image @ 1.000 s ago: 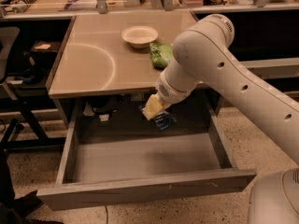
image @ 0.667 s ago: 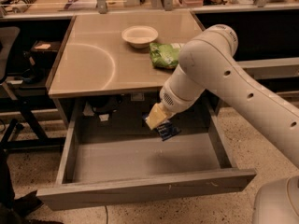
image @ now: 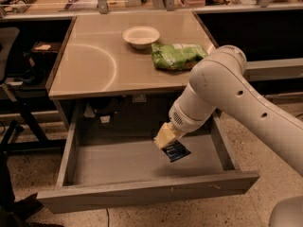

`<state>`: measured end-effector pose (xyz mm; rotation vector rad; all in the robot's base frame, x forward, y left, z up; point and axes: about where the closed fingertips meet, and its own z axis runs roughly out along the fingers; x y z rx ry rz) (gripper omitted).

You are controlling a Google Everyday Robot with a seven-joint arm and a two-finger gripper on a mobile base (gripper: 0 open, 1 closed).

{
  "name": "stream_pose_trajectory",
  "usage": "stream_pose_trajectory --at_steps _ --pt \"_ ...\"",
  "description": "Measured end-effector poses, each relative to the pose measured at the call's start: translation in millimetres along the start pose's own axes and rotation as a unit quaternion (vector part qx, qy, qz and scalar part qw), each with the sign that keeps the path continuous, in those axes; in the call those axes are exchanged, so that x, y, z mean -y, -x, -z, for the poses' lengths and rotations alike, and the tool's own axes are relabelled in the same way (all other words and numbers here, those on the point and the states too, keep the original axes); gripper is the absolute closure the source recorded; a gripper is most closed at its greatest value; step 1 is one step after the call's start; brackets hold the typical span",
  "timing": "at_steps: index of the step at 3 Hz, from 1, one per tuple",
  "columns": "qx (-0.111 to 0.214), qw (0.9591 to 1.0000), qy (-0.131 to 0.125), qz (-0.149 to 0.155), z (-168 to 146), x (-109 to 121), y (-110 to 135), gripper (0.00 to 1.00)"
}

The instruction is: Place rxbar blueberry into top drawer

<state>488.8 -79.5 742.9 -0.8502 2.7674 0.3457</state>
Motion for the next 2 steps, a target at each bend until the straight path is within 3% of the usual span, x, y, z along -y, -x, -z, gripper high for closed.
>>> stream_pose_trajectory --at_steps 1,2 --pt "0.007 1.0 0.003 0.0 -2.0 -0.7 5.5 1.0" --pt "0.001 0.9998 0.016 -0.015 -28.6 2.7 10.8 1.0"
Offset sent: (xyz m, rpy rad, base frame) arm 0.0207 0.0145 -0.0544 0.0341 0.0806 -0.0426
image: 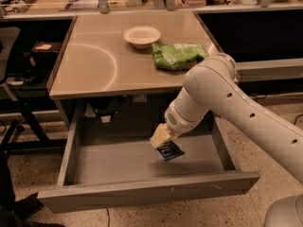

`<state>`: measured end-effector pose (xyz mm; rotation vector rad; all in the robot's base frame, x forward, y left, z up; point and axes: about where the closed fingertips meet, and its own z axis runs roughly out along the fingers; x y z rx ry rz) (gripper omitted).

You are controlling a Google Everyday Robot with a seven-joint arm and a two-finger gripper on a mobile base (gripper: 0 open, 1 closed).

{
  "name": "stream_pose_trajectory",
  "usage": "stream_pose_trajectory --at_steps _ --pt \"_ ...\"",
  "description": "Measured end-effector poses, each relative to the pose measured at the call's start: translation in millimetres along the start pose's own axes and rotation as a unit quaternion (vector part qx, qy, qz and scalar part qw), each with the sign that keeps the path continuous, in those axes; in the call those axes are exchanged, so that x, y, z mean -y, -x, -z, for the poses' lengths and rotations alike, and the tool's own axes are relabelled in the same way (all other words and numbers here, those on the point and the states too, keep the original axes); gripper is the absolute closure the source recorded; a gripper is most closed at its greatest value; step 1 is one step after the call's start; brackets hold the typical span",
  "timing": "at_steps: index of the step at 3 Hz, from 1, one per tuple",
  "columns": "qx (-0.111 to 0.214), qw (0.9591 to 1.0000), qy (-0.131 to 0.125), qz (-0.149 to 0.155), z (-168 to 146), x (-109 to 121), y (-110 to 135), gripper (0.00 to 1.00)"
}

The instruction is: Place rxbar blueberry into top drawer

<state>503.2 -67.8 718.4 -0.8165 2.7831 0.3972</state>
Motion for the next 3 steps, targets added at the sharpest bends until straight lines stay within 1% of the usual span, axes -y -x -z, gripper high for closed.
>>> stream_pose_trajectory --at_steps 2,3 --pt "-0.008 0.9997 0.016 -0.014 -28.9 9.1 23.4 1.0" --pt "-0.002 0.9994 0.025 -0.023 -45.1 13.5 29.9 1.0"
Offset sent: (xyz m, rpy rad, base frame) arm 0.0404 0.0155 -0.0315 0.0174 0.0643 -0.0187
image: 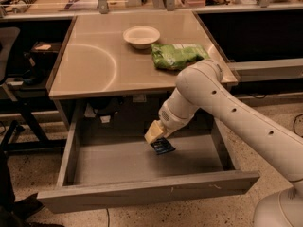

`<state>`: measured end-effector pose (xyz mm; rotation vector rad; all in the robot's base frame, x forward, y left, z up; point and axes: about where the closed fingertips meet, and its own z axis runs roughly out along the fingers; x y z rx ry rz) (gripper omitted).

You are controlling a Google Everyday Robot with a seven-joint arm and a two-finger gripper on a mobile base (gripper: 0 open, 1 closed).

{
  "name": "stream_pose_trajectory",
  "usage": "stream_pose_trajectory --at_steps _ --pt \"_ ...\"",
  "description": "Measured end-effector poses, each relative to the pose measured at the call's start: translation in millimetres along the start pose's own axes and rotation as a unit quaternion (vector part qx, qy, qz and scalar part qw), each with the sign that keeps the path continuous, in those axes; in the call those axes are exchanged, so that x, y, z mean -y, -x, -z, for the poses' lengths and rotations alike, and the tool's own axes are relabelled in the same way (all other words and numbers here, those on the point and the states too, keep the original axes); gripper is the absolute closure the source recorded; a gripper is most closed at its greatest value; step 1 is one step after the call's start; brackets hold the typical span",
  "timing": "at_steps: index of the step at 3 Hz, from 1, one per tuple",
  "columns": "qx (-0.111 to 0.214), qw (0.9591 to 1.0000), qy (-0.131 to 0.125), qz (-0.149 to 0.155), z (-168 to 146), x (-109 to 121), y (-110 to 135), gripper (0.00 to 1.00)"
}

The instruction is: Place rxbar blueberry into top drawer

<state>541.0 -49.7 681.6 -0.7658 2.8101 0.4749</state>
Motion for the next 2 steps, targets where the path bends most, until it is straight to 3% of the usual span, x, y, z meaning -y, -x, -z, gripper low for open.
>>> stream_pose_trajectory --at_steps 2 --pt "0.017 0.9996 -0.001 -0.023 -19.6 10.2 1.4 1.0"
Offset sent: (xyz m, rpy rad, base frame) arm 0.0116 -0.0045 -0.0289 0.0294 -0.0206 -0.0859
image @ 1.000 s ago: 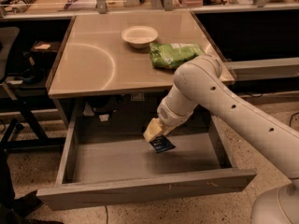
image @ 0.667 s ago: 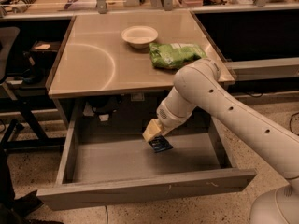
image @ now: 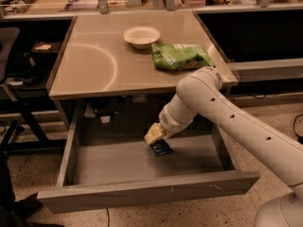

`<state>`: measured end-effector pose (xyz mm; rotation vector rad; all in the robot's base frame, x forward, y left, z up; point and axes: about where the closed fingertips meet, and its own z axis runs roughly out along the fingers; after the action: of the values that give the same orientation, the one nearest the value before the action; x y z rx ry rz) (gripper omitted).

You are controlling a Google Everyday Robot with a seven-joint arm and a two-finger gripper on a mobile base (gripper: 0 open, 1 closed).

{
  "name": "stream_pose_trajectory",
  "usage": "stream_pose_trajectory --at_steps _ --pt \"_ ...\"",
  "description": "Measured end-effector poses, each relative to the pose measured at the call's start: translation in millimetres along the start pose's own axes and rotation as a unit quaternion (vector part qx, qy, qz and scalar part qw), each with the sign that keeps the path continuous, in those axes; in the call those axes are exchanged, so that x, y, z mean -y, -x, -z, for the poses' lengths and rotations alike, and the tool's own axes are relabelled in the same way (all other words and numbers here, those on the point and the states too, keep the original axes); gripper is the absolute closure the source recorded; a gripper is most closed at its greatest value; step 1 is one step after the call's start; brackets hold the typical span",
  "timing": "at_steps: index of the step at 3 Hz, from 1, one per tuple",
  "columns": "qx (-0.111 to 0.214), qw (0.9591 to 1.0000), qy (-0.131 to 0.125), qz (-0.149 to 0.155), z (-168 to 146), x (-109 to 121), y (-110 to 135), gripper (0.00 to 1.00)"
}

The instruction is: Place rxbar blueberry into top drawer

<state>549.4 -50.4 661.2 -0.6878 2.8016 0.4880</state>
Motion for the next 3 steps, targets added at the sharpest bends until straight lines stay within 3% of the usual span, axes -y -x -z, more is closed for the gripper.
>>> stream_pose_trajectory --at_steps 2,3 --pt "0.006 0.9996 -0.023 -0.014 -21.2 12.7 11.0 1.0" --pt "0.006 0.9996 -0.023 -0.017 -26.1 17.9 16.4 1.0"
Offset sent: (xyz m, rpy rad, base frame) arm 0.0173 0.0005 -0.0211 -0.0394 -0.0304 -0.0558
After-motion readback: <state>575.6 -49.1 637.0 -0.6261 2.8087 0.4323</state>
